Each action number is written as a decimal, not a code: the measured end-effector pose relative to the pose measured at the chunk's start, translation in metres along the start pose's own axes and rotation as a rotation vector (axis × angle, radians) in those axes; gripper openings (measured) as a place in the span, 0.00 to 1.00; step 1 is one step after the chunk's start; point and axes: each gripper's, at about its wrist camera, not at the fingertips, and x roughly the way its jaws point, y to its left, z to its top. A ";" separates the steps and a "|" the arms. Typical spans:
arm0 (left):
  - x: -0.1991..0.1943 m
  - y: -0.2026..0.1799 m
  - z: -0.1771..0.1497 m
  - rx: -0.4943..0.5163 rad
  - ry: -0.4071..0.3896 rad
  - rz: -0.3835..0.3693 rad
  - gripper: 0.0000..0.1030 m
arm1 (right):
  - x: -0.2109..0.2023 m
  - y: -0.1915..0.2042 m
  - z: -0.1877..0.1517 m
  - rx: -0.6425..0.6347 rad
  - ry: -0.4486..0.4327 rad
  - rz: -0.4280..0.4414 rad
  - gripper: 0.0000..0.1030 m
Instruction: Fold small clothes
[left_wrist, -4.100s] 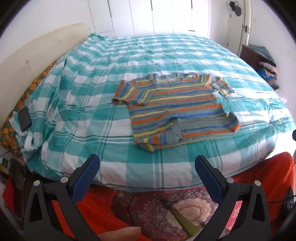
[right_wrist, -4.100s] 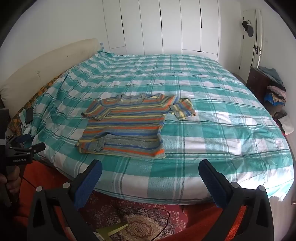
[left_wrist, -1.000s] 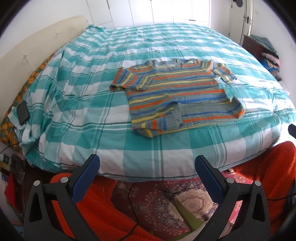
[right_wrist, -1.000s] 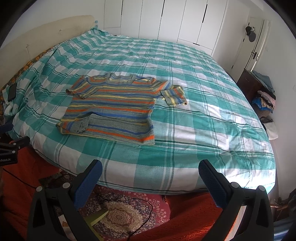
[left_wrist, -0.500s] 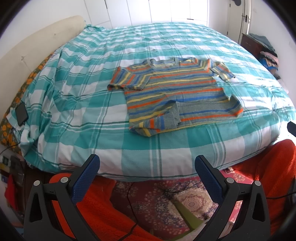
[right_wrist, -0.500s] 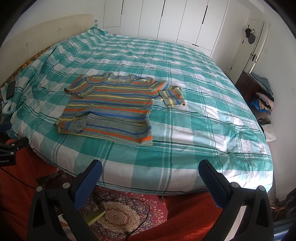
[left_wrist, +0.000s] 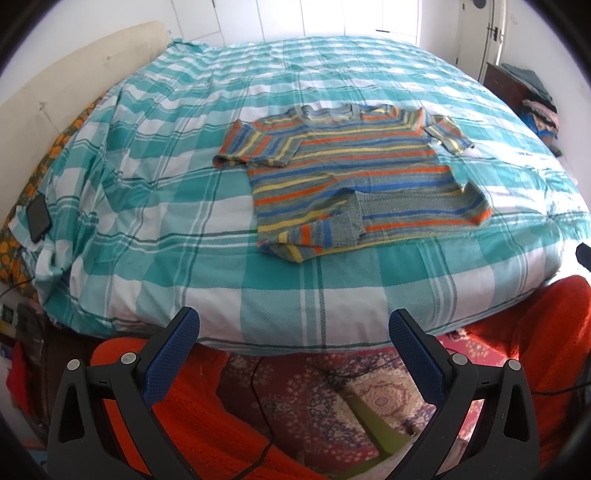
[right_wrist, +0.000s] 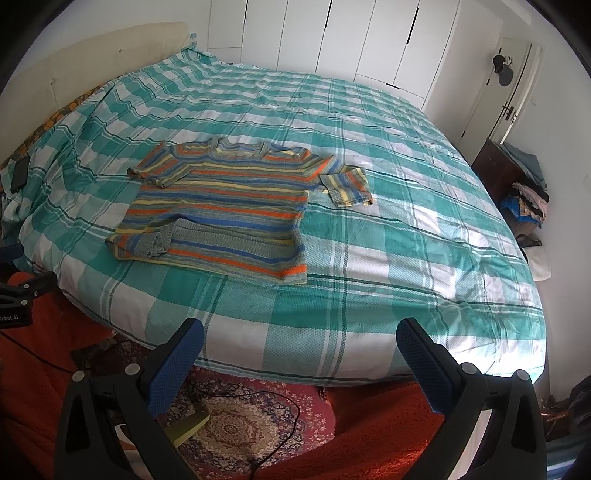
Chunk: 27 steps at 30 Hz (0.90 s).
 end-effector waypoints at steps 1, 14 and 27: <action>0.002 0.001 0.000 0.019 -0.002 0.008 0.99 | 0.000 0.000 0.000 0.000 0.000 0.001 1.00; 0.084 0.002 0.034 0.258 -0.055 -0.088 0.97 | 0.098 -0.043 0.007 0.071 0.078 0.247 0.99; 0.167 -0.036 0.073 0.431 0.019 -0.144 0.03 | 0.242 -0.042 0.067 0.026 0.210 0.400 0.04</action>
